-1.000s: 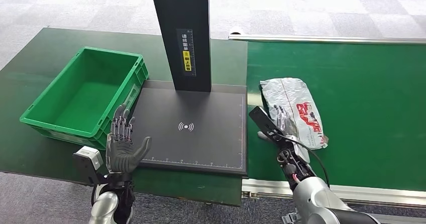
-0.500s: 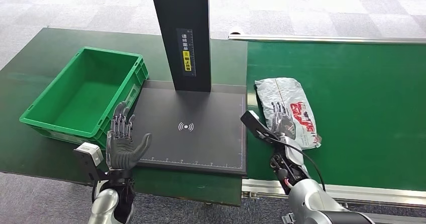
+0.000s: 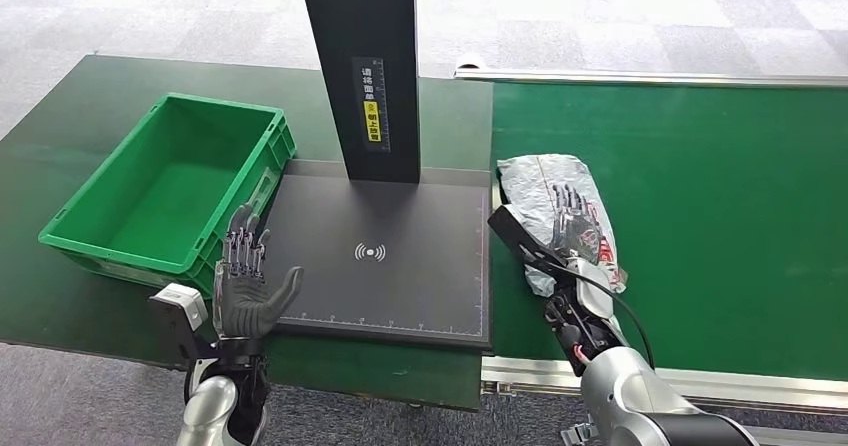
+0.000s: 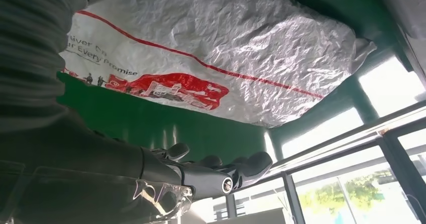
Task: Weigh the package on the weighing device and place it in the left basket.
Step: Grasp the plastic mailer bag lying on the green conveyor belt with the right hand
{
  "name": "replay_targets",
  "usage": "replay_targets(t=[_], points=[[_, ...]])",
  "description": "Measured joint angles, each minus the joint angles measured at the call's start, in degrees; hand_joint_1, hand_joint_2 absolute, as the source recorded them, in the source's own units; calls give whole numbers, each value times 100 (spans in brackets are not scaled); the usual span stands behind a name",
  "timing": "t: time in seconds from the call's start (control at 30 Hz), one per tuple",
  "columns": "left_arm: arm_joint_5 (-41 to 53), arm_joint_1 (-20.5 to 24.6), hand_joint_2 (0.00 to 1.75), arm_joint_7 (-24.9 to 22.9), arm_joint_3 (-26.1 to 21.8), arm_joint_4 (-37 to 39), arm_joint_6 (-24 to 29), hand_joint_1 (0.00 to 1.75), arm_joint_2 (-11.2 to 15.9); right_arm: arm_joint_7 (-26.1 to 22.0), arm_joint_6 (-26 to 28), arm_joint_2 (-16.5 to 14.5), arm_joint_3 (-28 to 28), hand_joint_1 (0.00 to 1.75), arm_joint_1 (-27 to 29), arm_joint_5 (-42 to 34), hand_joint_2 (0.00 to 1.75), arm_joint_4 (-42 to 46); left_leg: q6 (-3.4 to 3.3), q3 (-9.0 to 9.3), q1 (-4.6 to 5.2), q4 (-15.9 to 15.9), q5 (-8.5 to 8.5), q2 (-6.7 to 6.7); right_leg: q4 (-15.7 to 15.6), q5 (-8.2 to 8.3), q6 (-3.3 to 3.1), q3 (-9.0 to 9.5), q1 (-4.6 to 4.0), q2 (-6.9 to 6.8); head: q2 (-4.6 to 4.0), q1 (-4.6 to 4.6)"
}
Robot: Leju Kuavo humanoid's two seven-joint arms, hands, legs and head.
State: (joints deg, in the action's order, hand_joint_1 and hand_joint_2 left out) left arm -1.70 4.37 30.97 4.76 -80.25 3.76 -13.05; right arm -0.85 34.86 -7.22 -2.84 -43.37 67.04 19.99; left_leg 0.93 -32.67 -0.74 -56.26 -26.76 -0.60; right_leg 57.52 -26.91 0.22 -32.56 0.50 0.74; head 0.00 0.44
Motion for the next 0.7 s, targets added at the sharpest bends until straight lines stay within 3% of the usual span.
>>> replay_targets(t=[0.33,0.7], points=[[-4,-3,175,2,34,43,-17,0,0,730,-741,128,-3,0,237,274,175,-102,0,0,0,0,0,0,0,0,0,0,0,0,0,0],[-11,-54,175,2,52,21,-17,0,7,619,-990,158,186,0,576,-105,175,-316,0,1,0,0,0,-2,0,-1,0,3,0,0,0,0]])
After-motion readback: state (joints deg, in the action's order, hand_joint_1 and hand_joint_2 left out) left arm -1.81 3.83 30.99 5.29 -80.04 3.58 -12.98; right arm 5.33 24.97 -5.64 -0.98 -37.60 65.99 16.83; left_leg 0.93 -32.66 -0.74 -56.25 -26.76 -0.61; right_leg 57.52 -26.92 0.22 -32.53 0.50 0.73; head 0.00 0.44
